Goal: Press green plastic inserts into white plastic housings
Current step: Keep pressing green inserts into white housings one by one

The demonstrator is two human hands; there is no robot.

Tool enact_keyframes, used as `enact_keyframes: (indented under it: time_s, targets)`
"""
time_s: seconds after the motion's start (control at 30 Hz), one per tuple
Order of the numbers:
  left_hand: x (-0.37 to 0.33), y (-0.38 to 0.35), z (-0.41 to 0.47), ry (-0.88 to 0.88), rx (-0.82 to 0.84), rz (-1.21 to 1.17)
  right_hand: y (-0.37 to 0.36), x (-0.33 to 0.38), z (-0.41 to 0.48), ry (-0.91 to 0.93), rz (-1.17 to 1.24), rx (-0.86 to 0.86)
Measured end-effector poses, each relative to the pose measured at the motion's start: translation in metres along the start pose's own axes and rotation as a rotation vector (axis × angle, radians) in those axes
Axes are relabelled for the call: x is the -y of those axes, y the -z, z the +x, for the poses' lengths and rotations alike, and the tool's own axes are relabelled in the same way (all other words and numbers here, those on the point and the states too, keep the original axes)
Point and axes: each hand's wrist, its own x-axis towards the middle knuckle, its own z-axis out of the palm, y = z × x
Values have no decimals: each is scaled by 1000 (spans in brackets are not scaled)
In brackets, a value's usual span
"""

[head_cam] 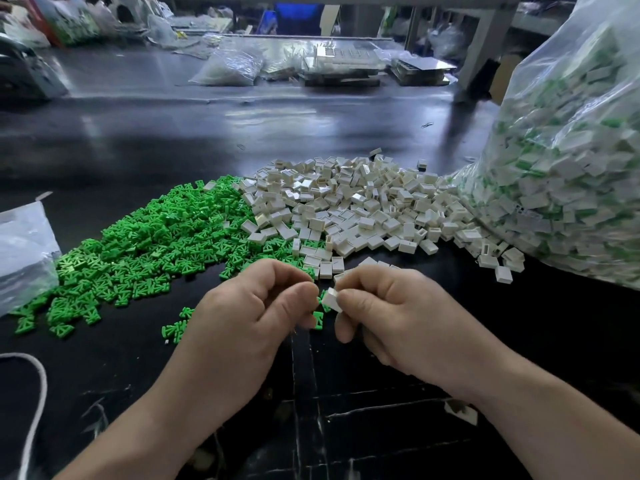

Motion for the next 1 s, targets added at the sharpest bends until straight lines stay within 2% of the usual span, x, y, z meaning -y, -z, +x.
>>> enact_keyframes:
  time_s: [0.07, 0.13, 0.3, 0.5, 0.73, 1.0]
  targets:
    - [-3, 1, -2, 63, 57, -262, 1, 3, 0, -43, 300, 71]
    - [-4, 0, -3, 97, 80, -421, 0, 5, 1, -67, 460, 110]
    - [-5, -1, -4, 164, 78, -619, -2, 3, 3, -111, 596, 99]
    - [-9, -3, -5, 171, 66, -575, -1, 2, 3, -106, 644, 135]
    - [-10, -4, -6, 154, 27, -514, -6, 3, -1, -80, 507, 122]
    - [-15, -4, -10, 40, -24, -337, -7, 4, -2, -52, 503, 133]
